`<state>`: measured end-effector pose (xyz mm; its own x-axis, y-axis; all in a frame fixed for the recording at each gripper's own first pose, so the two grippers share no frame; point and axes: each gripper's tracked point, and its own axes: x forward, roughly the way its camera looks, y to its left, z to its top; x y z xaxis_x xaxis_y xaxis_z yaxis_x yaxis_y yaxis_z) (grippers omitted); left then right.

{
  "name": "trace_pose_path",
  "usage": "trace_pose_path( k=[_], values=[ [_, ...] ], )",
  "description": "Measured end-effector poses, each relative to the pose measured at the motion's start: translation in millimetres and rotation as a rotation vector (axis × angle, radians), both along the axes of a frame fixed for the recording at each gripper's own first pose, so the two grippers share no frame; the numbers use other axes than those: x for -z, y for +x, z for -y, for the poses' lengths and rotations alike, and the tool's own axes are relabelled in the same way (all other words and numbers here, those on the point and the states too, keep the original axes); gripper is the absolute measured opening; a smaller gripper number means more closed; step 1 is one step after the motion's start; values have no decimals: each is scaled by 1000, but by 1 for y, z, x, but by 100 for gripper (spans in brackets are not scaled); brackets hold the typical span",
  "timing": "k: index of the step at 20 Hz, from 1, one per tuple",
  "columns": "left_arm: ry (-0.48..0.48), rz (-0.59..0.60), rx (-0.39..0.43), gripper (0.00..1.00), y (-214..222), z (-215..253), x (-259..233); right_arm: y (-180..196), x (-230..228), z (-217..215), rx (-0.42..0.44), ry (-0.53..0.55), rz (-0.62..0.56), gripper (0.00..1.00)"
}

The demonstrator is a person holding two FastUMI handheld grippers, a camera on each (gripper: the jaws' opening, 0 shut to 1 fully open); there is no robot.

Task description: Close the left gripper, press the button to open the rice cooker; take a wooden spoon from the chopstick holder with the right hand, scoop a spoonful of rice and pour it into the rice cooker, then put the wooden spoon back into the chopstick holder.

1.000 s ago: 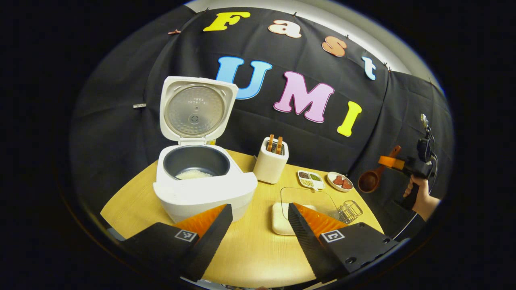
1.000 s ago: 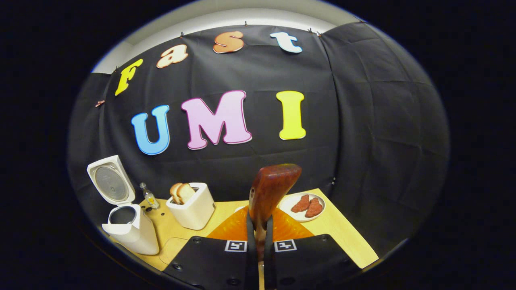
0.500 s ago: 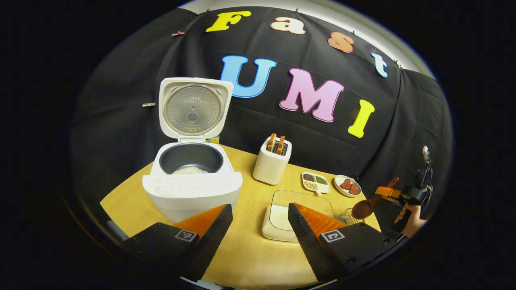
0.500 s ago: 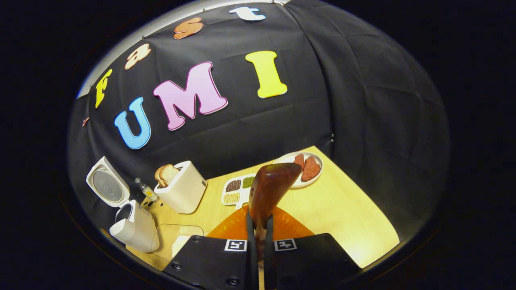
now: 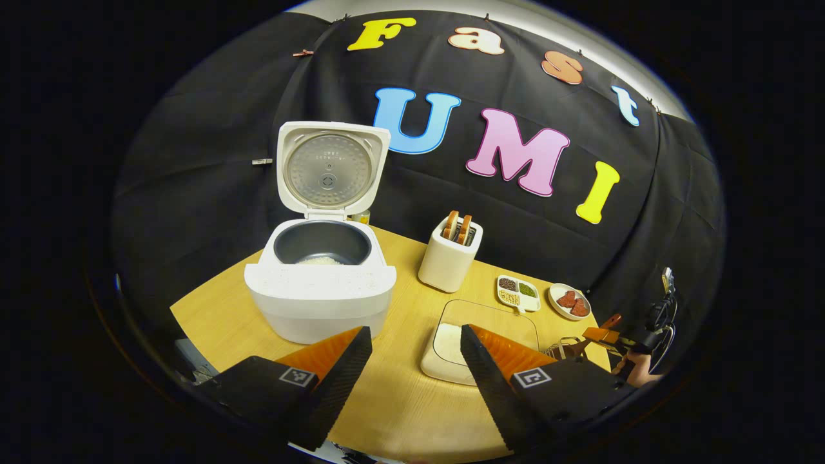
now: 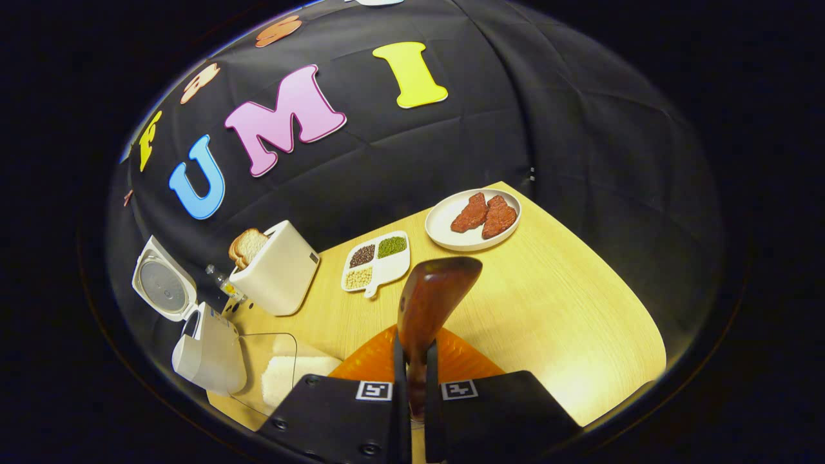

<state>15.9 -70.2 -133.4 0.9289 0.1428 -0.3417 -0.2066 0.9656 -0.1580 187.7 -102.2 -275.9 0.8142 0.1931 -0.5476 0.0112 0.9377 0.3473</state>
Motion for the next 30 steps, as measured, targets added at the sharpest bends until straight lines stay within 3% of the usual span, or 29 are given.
trace_pose_path(
  k=[3,5,6,7,10,19,23,24,30],
  values=[
    [5,29,-28,95,2,-13,-13,-7,-6,4,6,-3,-4,17],
    [18,57,-61,95,5,-34,-27,-12,-4,7,2,-29,-10,39],
    [26,73,-78,95,6,-45,-36,-17,-4,9,0,-39,-16,58],
    [40,96,-92,96,9,-57,-48,-24,-10,11,-2,-44,-11,62],
    [123,153,-120,96,19,-97,-82,-37,-30,24,9,-112,51,100],
    [221,278,-105,95,72,-171,-203,-78,-99,21,-9,-345,266,98],
    [295,336,-69,95,110,-189,-261,-105,-118,6,-30,-388,314,99],
    [289,369,-38,95,121,-186,-273,-112,-121,2,-36,-395,321,99],
    [220,400,-67,95,191,-222,-303,-150,-147,-30,-50,-379,356,100]
  ],
)
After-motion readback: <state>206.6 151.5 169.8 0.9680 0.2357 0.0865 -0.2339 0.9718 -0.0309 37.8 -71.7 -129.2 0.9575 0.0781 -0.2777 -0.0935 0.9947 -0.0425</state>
